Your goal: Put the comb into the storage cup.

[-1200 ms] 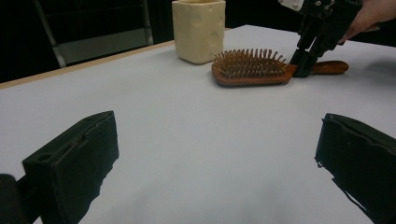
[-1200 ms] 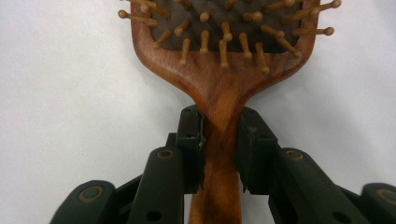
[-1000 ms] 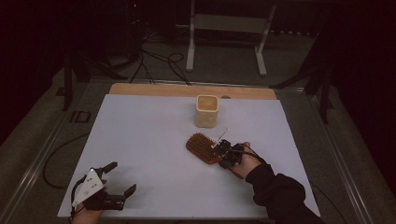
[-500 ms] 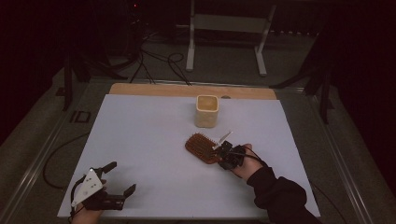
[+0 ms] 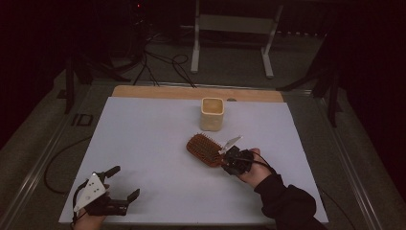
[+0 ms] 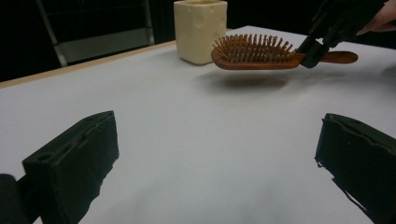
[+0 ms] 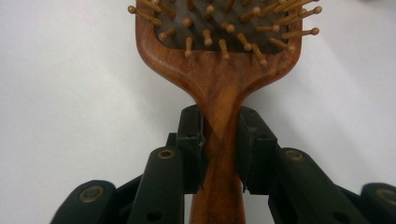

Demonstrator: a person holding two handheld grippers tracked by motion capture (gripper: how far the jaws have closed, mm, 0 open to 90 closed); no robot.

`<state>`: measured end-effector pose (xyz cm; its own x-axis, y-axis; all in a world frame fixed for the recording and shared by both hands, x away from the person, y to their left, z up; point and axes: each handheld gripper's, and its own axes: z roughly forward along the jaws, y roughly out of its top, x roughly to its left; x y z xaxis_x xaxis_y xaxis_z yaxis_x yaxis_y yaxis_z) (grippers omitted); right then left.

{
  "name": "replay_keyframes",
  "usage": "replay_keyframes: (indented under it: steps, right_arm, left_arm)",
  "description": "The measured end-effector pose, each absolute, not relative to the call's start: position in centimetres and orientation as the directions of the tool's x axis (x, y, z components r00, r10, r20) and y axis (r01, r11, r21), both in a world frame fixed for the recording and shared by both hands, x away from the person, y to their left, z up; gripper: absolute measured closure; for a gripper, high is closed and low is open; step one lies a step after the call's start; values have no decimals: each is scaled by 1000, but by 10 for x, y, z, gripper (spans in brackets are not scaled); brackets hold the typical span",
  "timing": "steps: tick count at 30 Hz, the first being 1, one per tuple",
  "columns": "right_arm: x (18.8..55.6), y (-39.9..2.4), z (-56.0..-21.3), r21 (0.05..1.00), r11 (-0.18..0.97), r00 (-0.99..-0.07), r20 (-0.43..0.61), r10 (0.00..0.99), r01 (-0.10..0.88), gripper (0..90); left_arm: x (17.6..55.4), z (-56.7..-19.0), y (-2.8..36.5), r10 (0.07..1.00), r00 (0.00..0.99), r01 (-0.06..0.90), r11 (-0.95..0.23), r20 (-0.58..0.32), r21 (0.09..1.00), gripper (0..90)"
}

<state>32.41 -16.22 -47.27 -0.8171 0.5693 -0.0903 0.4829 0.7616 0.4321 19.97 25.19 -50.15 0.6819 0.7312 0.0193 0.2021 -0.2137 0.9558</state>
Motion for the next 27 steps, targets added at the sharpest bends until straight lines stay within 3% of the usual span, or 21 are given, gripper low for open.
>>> replay_keyframes:
  steps: [17,27]
  right_arm:
    - [308,-175,-452,530,740,-825,-124,552,415,735]
    - [302,-179,-444,584,712,-814,-144,562,389,735]
  left_arm:
    - [219,-468,229,714,698,297,-224,-51,928,0]
    - [257,-430,200,637,708,445,-69,-304,893,0]
